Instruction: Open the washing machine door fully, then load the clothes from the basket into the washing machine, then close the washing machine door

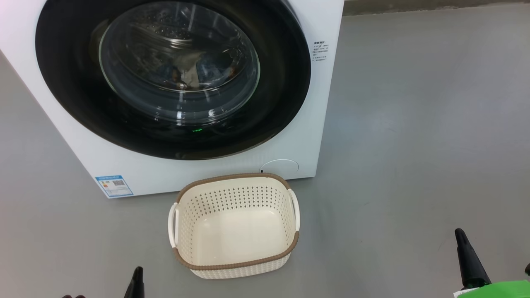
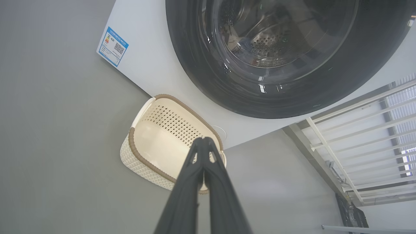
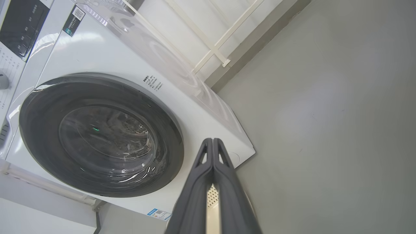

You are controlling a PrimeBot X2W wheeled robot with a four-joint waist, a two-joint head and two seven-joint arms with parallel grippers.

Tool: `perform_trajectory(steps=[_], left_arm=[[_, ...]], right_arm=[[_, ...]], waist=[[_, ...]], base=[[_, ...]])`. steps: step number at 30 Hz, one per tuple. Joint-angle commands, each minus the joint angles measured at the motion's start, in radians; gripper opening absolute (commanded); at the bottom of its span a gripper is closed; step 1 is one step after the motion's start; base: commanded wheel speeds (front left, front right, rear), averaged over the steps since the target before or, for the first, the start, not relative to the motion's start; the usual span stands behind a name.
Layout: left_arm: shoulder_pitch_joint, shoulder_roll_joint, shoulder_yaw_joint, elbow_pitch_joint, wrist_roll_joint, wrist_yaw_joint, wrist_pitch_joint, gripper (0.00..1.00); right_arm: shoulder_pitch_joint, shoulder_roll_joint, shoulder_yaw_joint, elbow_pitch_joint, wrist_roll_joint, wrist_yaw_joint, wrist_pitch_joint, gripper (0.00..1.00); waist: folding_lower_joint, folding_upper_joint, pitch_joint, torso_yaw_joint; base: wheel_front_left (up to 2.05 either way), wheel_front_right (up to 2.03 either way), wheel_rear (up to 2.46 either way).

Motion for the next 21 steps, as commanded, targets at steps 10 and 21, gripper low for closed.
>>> perform_trajectory(steps=[10, 21], left_arm=[[-0.065, 0.019, 0.050, -0.003, -0.125, -0.033, 0.033, 0.00], [-0.089, 0.021, 0.077, 0.010, -0.237, -0.057, 0.064, 0.00]], right_arm=[[-0.065, 0.002, 0.016, -0.006, 0.128, -0.004, 0.034, 0.00], [-0.085, 0.014, 0.018, 0.010, 0.248, -0.005, 0.067, 0.00]], waist=[[-0.0001, 0.0000, -0.002, 0.007], [-0.0001, 0.0000, -0.004, 0.013]], base=[[0.00, 0.00, 0.00], [0.00, 0.00, 0.00]])
